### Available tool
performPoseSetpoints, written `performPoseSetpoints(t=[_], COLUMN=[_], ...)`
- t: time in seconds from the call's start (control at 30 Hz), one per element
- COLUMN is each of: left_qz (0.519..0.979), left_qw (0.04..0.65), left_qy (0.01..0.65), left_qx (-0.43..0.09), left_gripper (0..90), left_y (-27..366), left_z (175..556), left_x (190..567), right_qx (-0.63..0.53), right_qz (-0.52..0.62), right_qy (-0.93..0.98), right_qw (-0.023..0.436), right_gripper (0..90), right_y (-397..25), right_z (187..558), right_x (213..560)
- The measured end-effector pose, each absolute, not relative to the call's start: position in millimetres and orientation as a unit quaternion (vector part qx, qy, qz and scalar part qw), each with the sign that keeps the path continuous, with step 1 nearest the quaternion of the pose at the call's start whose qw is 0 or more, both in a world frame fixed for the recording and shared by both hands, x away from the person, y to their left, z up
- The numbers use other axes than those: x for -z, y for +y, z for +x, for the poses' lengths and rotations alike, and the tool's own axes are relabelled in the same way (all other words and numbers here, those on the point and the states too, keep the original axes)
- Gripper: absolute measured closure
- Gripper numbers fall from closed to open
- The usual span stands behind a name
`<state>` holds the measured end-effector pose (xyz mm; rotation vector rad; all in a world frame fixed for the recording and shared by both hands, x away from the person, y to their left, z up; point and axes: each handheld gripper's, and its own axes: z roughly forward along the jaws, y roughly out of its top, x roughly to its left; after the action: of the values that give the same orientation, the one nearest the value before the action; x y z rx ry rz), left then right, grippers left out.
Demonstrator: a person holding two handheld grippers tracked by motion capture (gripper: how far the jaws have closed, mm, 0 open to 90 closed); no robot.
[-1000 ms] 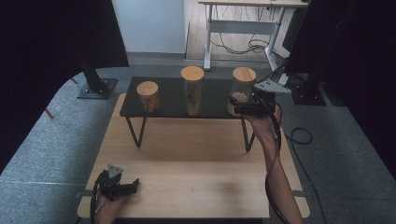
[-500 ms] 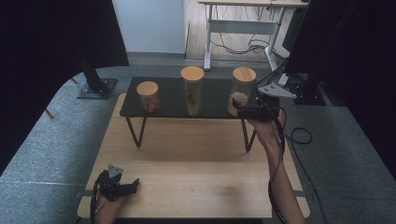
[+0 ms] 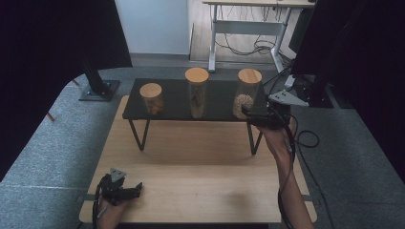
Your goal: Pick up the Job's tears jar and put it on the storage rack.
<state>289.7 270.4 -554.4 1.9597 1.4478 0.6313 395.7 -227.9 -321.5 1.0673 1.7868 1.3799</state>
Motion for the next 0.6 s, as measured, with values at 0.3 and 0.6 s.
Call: performPoseSetpoints(t=[0.3,0.6], left_qz=[0.741,0.741], left_qw=[0.307,0.307], left_qy=[0.548,0.548], left_qx=[-0.239,-0.239], left_gripper=[1.9,1.9], left_y=[270.3,270.3], left_z=[289.7,289.7], left_x=[554.4,554.4], right_qx=[-0.528,-0.524], right_qz=[0.401,0.402], right_qy=[0.678,0.680], right_qw=[0.317,0.319], right_gripper=[3.4,3.4], right_y=[-230.5,-234.7], right_z=[386.9,380.1], right_x=[322.3,327.3])
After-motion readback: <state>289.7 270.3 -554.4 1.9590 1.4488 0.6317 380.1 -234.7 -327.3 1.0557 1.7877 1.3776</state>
